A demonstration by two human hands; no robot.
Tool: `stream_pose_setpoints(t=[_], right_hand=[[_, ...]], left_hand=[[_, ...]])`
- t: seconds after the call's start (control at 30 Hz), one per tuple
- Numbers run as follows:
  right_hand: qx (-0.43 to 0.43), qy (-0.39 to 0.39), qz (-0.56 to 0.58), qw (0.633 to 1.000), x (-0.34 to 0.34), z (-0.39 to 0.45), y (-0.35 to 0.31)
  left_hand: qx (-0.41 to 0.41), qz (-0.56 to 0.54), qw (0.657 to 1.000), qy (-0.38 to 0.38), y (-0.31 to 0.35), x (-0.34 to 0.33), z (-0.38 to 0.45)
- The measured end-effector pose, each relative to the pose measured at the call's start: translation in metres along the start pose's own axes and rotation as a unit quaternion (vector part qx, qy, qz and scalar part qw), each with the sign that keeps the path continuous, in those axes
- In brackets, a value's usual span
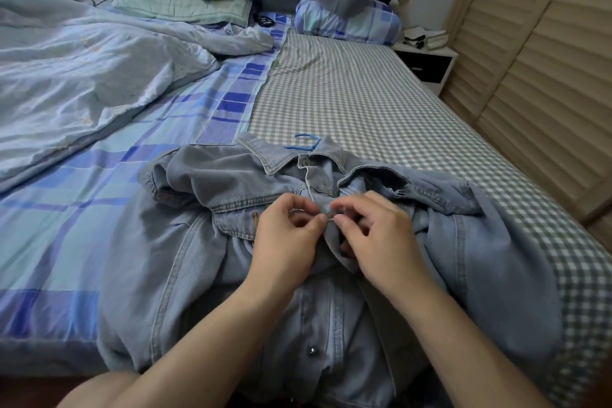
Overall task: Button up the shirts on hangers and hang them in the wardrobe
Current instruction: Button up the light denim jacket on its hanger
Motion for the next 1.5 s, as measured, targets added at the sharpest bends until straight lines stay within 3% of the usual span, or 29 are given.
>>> stream_pose_setpoints(t=[0.17,0.27,0.33,0.5,0.57,0.63,0.7,0.83,0.9,0.97,1.07,1.13,1.23,1.37,1.4,1.43,1.5], right_hand=[[0.085,-0.031,-0.043,0.995,0.0,0.004,-0.006],[0.156,-0.107,-0.126,0.974,0.003,0.015,-0.013],[0.255,-0.159,-0.224,0.927,0.003,0.025,-0.025],[0.46,-0.262,-0.366,0.765,0.001,0.03,-0.043],[0.501,-0.277,-0.371,0.731,0.0,0.03,-0.044],[0.511,-0.271,-0.366,0.729,-0.002,0.03,-0.043],[0.471,-0.258,-0.355,0.765,-0.005,0.031,-0.038],[0.254,-0.196,-0.242,0.916,-0.004,0.037,-0.016],[0.18,-0.182,-0.199,0.946,0.0,0.032,-0.009],[0.16,-0.182,-0.206,0.948,0.009,0.029,-0.013],[0.156,-0.097,-0.22,0.958,0.031,0.063,-0.024],[0.081,-0.091,-0.231,0.965,0.028,0.109,-0.014],[-0.074,-0.169,-0.273,0.944,-0.004,0.168,0.039],[-0.196,-0.363,-0.356,0.839,-0.047,0.164,0.11],[-0.198,-0.377,-0.349,0.835,-0.05,0.162,0.119],[-0.19,-0.357,-0.338,0.85,-0.049,0.168,0.123],[-0.144,-0.213,-0.341,0.904,-0.03,0.195,0.12]], left_hand=[[0.013,-0.028,1.0,-0.006,-0.001,-0.004,-0.001],[0.026,-0.048,0.998,-0.019,0.0,-0.007,-0.002],[0.032,-0.05,0.997,-0.041,0.001,-0.011,-0.003],[0.068,-0.078,0.988,-0.112,0.004,-0.012,0.003],[0.063,-0.07,0.987,-0.133,0.005,-0.01,0.004],[0.031,-0.031,0.991,-0.13,0.004,-0.007,0.006],[-0.009,0.051,0.993,-0.106,0.003,-0.004,0.007],[-0.041,0.129,0.991,-0.022,0.003,0.003,0.004],[-0.071,0.19,0.979,0.009,0.008,0.008,0.001],[-0.118,0.234,0.965,0.015,0.016,0.01,-0.001],[-0.158,0.255,0.954,0.02,0.023,0.017,-0.001],[-0.167,0.236,0.957,0.021,0.026,0.023,-0.001],[-0.21,0.251,0.943,0.053,0.034,0.038,0.002],[-0.261,0.341,0.901,0.065,0.036,0.057,0.012],[-0.265,0.351,0.896,0.059,0.034,0.06,0.016],[-0.267,0.357,0.893,0.055,0.033,0.063,0.018],[-0.296,0.37,0.879,0.05,0.037,0.063,0.019]])
Point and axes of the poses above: each hand's wrist, its own z-axis towards the middle knuckle, its own x-axis out of the back of the hand, y = z × x, the point moved 7 cm from there along z, towards the middle knuckle, and after that the axes turned 5 degrees about z, right-handed, at the moved point
